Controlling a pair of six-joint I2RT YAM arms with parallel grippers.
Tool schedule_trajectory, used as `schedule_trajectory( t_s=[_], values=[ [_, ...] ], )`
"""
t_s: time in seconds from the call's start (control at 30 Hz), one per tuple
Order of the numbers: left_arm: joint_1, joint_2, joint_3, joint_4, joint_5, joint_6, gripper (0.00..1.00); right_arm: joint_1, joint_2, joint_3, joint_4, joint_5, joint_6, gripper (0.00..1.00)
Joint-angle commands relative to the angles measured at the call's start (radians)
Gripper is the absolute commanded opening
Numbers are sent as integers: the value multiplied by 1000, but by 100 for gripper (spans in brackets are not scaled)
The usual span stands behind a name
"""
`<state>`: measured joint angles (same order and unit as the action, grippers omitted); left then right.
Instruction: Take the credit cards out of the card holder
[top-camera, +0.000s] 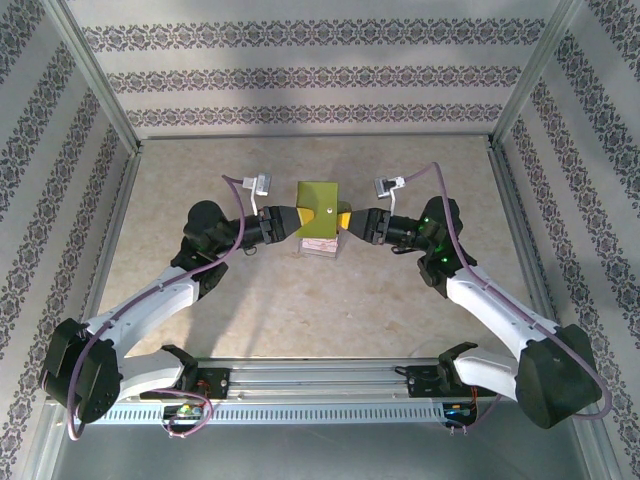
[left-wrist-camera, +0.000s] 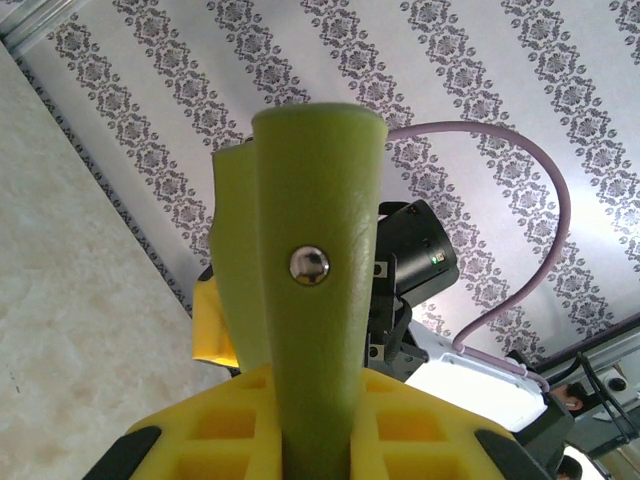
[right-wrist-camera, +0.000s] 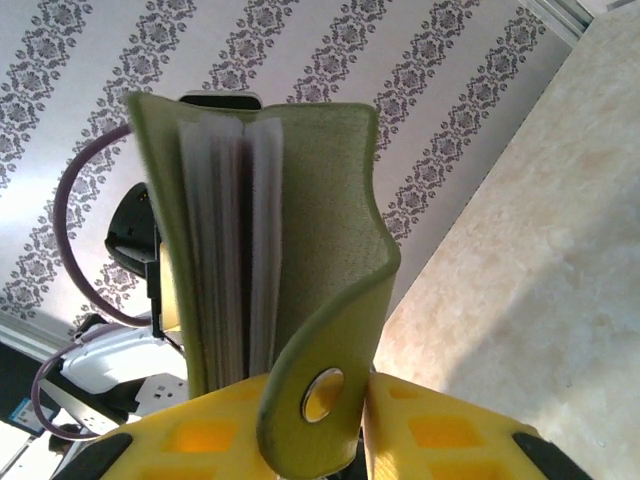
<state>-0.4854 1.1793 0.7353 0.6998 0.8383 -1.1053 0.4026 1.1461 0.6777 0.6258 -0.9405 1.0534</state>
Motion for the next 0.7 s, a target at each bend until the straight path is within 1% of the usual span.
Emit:
schedule_trajectory(
  t_s=[0.0,0.07,0.13,0.17,0.23,0.33,0.43,0.47,0.5,0.53,0.57,0.67],
  values=[
    [-22,12,29,76,23,-4,0,24,5,16,73,-12,14,27],
    [-27,18,31,80,24,-4,0,27,7,17,90,-12,27,27],
    [-28,25,30,82,22,-5,0,27,4,18,93,-11,35,34],
    [-28,25,28,84,22,-4,0,26,-1,16,93,-9,34,36],
    [-30,25,27,84,19,-3,0,20,-6,11,91,-10,37,36],
    [-30,28,25,86,18,-5,0,21,-4,15,96,-14,48,29],
    [-30,28,23,87,14,-4,0,35,-2,26,104,-23,57,20],
    [-33,30,20,87,10,-3,2,38,-4,28,106,-24,59,16],
    [-30,31,17,86,5,-1,10,39,-8,29,106,-25,59,10],
    [-31,30,13,84,0,2,13,38,-14,29,103,-25,59,3],
    [-31,32,8,84,-6,6,16,38,-21,28,101,-24,59,0],
    [-31,34,-11,83,-31,13,40,32,-45,22,59,-13,45,0]
  ],
)
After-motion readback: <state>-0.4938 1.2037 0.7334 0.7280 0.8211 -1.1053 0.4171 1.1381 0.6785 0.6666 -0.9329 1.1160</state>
